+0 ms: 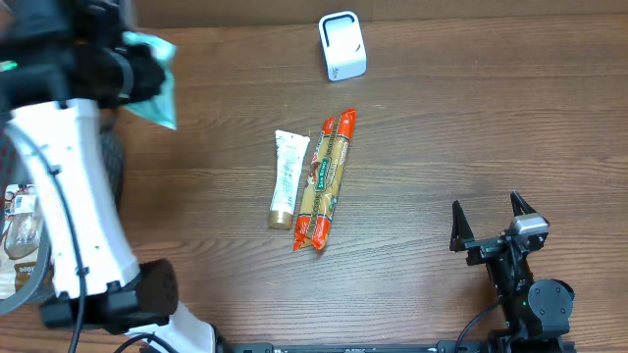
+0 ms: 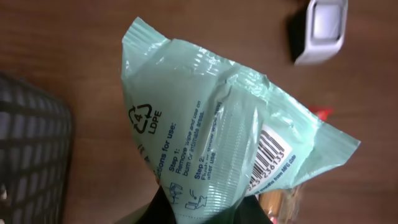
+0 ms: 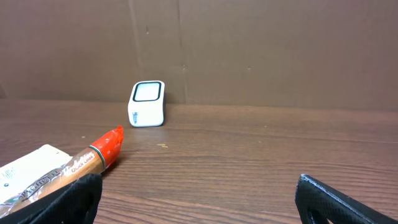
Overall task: Scan the item barcode
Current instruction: 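Place the mint-green packet left of the Pantene tube and release, then reach the left gripper into the basket toward the bread bag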
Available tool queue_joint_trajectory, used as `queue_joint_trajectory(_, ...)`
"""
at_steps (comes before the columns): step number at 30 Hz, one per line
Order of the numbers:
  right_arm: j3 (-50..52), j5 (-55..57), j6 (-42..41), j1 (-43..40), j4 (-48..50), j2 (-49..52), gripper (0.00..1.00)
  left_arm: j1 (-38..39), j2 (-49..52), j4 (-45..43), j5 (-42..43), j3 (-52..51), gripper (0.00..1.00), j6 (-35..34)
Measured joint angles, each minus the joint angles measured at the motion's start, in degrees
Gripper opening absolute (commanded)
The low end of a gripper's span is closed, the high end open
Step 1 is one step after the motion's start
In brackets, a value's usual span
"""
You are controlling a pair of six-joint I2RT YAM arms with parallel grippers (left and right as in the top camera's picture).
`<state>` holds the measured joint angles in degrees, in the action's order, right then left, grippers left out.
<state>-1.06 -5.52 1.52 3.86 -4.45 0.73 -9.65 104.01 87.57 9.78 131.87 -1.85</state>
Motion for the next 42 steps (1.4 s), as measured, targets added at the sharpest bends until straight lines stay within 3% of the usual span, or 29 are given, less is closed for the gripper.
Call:
queue_joint_trajectory(5,0.00,0.00,-0.02,0.00,0.00,0.00,1.00,6.51,0.02,-4.26,-5.27,-15.89,0.04,-2.69)
queue_joint_trajectory(13,0.00,0.00,0.00,0.00,-0.04,0.00,1.00,11.96,0.35,-25.46,-6.36,-46.16,0.07,-4.90)
queue_joint_trajectory(14,0.00,0.00,0.00,0.00,0.00,0.00,1.00,12.44,0.37,-29.20,-6.21,-49.62,0.13,-5.11)
queue_joint_trajectory(15,0.00,0.00,-0.02,0.00,0.00,0.00,1.00,12.87,0.39,-31.93,-6.12,-52.41,0.25,-5.27)
queue_joint_trajectory(16,0.00,-0.02,0.02,0.00,-0.04,0.00,1.00,13.35,0.52,-34.58,-5.92,-55.28,0.39,-5.44)
queue_joint_trajectory(17,0.00,0.00,0.00,0.00,-0.02,0.00,1.00,13.75,0.55,-36.74,-5.88,-57.59,0.60,-5.84)
queue_joint_trajectory(20,0.00,0.02,0.00,0.00,-0.02,0.00,1.00,14.32,0.55,-40.65,-5.73,-61.90,1.00,-7.23)
queue_joint_trajectory(22,0.00,0.00,-0.02,0.00,0.00,0.00,1.00,14.34,0.55,-41.57,-5.73,-62.77,1.00,-7.76)
queue_joint_trajectory(25,0.00,0.00,0.00,0.00,-0.04,0.00,1.00,14.34,0.55,-41.42,-5.73,-62.47,1.00,-8.57)
queue_joint_trajectory(30,0.00,0.00,0.00,0.00,-0.02,0.00,1.00,14.34,0.55,-32.63,-6.36,-54.88,1.00,-8.79)
queue_joint_trajectory(42,0.00,-0.02,-0.02,0.00,0.00,0.00,1.00,11.08,-1.60,-9.88,-18.97,-4.81,1.00,-8.37)
